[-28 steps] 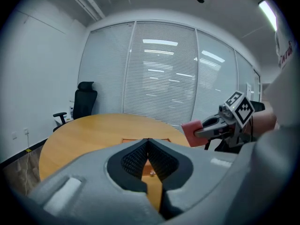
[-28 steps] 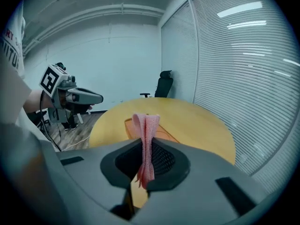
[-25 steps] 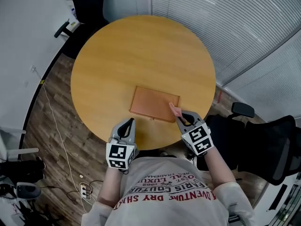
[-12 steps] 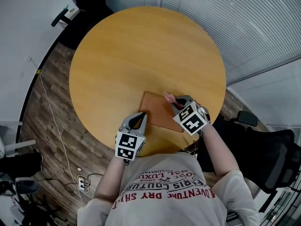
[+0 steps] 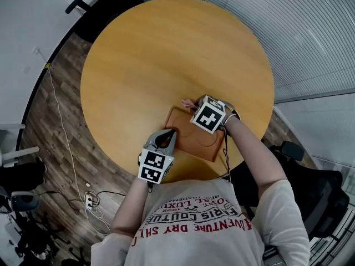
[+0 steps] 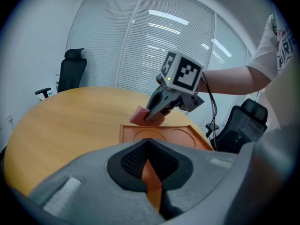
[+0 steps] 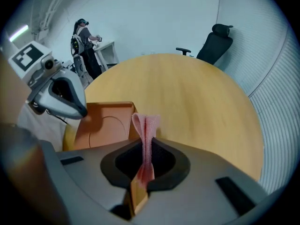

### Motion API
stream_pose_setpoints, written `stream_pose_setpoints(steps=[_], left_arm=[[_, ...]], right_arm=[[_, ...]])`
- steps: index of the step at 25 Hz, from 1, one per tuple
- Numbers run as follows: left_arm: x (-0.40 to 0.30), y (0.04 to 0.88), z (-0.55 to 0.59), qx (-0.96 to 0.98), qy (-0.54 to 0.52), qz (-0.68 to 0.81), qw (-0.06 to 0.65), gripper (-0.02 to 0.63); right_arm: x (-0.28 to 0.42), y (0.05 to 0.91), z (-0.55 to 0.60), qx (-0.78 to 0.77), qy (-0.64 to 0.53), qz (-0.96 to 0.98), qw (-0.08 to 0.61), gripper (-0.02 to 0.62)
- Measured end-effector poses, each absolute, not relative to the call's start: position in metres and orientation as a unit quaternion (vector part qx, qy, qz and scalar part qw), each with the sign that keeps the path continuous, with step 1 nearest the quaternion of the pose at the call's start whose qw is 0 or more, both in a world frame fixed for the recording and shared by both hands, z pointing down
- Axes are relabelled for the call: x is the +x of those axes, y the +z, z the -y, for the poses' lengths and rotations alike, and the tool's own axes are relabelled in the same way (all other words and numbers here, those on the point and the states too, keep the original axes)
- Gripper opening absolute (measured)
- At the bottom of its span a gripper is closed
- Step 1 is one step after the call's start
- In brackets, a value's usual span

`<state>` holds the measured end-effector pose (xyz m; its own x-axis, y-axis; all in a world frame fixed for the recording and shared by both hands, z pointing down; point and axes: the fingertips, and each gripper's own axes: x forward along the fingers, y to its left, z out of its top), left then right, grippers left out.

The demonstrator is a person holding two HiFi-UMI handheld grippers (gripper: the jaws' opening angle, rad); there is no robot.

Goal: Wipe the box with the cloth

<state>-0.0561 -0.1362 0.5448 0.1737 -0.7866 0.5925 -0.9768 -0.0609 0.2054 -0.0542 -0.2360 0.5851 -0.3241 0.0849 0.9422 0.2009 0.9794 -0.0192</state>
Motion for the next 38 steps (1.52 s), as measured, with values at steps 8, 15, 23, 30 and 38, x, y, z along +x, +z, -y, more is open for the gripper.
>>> stream_pose_setpoints(steps=[8,15,23,30,38], left_arm=[[-0.055,0.554,0.15,0.71,0.164,0.612,0.306,0.009],[-0.046,0.555,0.148,0.704,0.151,0.615,0.321,0.009],[-0.043,0.568,0.146,0.688,0.141,0.608,0.37,0.009],[-0.039,0.575,0.149,0.681,0.194,0.61,0.355,0.009],[-0.044,0.582,0.146,0.672,0.202,0.612,0.365,0.009]], right_arm=[[-0.09,0.61,0.228,-0.185,-0.029,0.776,0.602,0.031],[-0.086,0.627,0.21,-0.261,-0.023,0.742,0.617,0.031],[-0.083,0.636,0.208,-0.275,-0.06,0.722,0.632,0.029],[-0.073,0.636,0.211,-0.287,-0.075,0.713,0.636,0.029],[-0.045,0.637,0.216,-0.3,-0.114,0.688,0.651,0.029]])
